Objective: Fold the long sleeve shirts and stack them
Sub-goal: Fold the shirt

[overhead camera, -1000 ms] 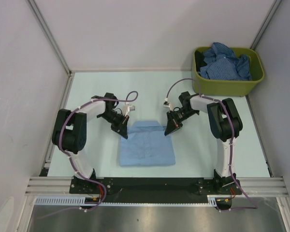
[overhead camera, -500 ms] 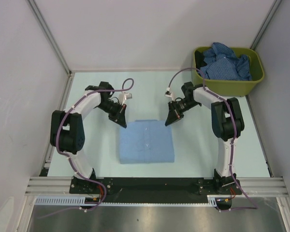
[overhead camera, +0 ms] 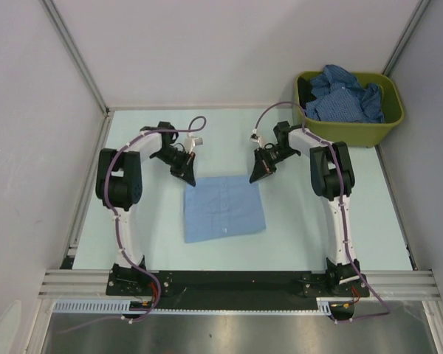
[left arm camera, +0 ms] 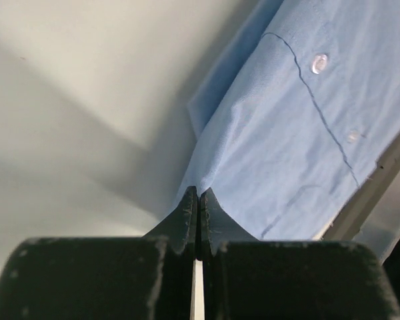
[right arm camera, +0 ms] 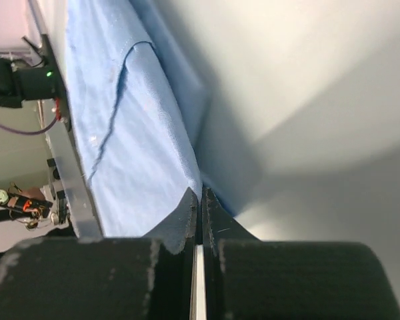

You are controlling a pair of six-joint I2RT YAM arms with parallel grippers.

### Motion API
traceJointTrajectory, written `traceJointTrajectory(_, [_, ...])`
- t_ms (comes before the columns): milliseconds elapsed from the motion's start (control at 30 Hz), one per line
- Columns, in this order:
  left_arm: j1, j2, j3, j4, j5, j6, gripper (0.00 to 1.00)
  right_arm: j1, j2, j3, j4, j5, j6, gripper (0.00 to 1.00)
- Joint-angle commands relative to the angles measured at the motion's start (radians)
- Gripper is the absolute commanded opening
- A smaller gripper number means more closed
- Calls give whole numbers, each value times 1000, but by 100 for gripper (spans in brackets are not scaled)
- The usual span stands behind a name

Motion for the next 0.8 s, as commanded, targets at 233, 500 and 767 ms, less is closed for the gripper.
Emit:
traceJointTrajectory(233, [49, 9, -25, 109, -39, -27, 0, -1, 19, 8, 135, 39, 89, 0])
traceJointTrajectory(500, [50, -161, -99, 61, 16, -27, 0, 57, -127, -24, 119, -15, 99, 0])
traceJointTrajectory(767, [79, -132, -151, 76, -38, -16, 0, 55, -36, 13, 128, 32, 99, 0])
